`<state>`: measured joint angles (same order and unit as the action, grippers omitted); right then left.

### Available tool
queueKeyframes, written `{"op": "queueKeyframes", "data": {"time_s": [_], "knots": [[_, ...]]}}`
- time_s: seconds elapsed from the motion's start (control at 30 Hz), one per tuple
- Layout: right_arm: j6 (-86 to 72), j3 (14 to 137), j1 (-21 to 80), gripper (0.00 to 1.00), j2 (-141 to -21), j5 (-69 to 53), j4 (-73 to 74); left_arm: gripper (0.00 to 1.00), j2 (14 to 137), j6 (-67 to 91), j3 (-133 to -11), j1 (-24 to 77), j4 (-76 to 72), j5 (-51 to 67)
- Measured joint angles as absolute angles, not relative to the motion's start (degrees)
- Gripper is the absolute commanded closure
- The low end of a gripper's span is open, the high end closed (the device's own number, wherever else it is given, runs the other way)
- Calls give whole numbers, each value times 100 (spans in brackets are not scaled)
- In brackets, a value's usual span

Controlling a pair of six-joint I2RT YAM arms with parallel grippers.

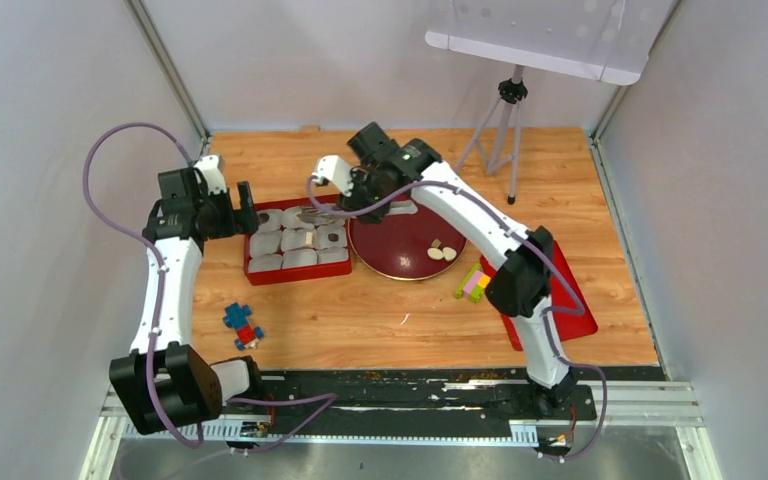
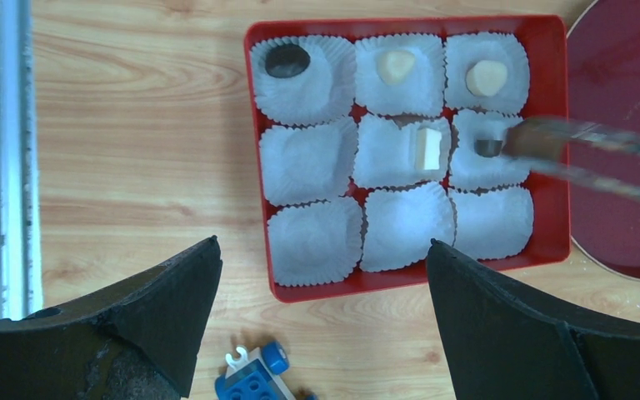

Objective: Pack the chocolate

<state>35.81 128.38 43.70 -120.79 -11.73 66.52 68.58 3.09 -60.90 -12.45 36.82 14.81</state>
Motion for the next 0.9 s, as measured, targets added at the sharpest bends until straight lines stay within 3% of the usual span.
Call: {"op": "queueKeyframes", "data": {"time_s": [0.37,0.7,0.9], "knots": [[3402,13762,5050,93,-13264,-1363,6305,0,6394,318,-6696,-1398,4228,484],[3148,14455,5135,91,-14068,-1354,5909,0,6104,213,-7048,-1398,4792,327],[3085,14728,5207,81,-14505,-1291,5815,0,5933,119,-7048,-1398,5107,292]]}}
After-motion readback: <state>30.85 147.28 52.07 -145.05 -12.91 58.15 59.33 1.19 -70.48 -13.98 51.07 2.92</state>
